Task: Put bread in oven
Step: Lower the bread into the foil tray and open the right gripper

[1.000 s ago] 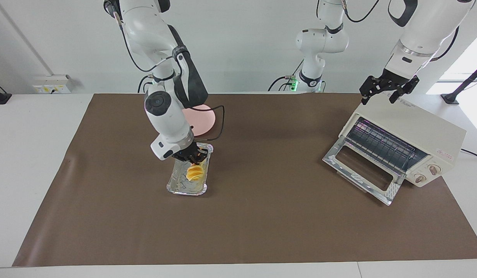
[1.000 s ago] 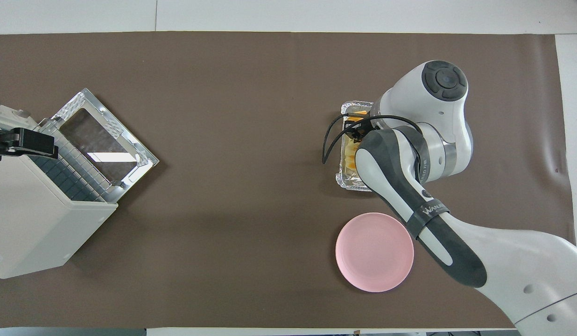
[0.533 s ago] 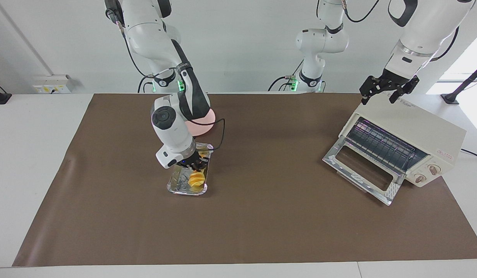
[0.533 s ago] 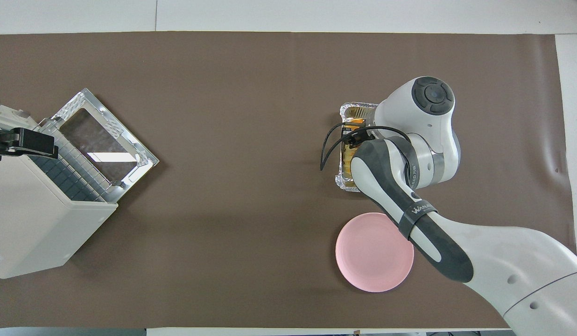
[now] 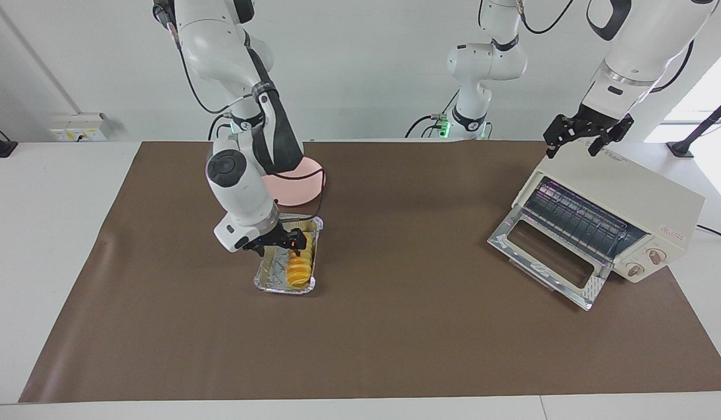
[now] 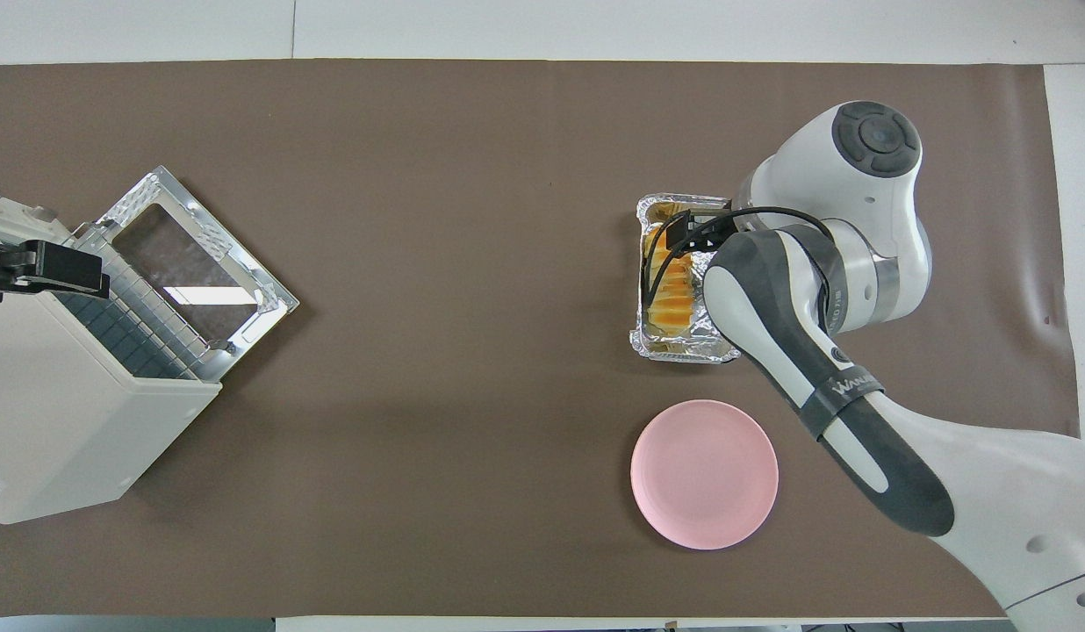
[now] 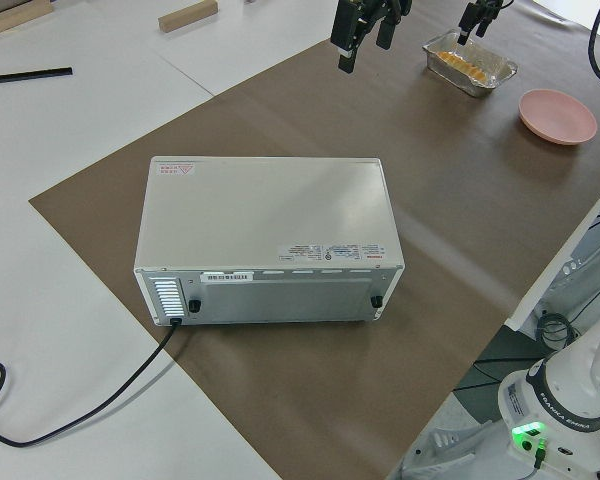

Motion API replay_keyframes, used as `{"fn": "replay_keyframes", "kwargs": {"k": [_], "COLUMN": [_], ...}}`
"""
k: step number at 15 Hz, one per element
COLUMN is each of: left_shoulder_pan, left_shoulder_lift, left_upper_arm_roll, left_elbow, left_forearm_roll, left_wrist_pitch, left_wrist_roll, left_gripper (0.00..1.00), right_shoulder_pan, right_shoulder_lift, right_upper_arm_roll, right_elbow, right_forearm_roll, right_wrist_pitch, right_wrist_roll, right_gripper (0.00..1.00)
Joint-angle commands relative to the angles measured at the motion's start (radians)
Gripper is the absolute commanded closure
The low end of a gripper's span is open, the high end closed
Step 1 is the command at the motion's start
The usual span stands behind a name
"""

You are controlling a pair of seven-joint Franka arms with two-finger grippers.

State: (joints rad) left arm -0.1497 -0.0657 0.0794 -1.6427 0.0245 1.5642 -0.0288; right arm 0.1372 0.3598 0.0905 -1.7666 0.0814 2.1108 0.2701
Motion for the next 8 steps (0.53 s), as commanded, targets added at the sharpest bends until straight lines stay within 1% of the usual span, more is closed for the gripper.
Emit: {"fn": "replay_keyframes", "kwargs": {"k": [1, 3, 4, 5, 6, 7, 8], "left_shoulder_pan": [0.005, 0.005, 0.005, 0.005, 0.005, 0.005, 0.005], "left_shoulder_lift": [-0.006, -0.006, -0.006, -0.006, -0.006, -0.006, -0.006], "left_upper_arm_roll": [-0.001, -0.001, -0.001, -0.001, -0.001, -0.001, -0.001], "left_elbow": [-0.009, -0.009, -0.009, -0.009, -0.009, -0.009, -0.009], "left_forearm_roll": [0.009, 0.009, 0.011, 0.011, 0.009, 0.009, 0.009], "left_wrist_pitch": [-0.001, -0.001, -0.001, -0.001, -0.001, -0.001, -0.001], "left_wrist_roll": [0.010, 0.010, 0.010, 0.010, 0.010, 0.010, 0.010], "left_gripper": [0.00, 0.00, 0.00, 0.00, 0.00, 0.00, 0.00], "right_shoulder_pan": [-0.039, -0.044, -0.056, -0.063, -0.065, -0.065, -0.065], "right_shoulder_lift": [-0.028, -0.039, -0.042, -0.045, -0.051, -0.053, -0.054], "right_upper_arm_roll": [0.011, 0.012, 0.012, 0.012, 0.014, 0.014, 0.014], "right_elbow": [-0.080, -0.125, -0.154, -0.178, -0.194, -0.198, -0.198], "right_forearm_roll": [-0.008, 0.000, 0.000, 0.003, 0.004, 0.006, 0.024], "right_wrist_pitch": [0.023, 0.055, 0.081, 0.099, 0.107, 0.106, 0.104], "right_wrist_roll": [-0.031, -0.031, -0.032, -0.032, -0.031, -0.031, -0.031], "right_gripper": [0.00, 0.01, 0.04, 0.10, 0.23, 0.41, 0.63]}}
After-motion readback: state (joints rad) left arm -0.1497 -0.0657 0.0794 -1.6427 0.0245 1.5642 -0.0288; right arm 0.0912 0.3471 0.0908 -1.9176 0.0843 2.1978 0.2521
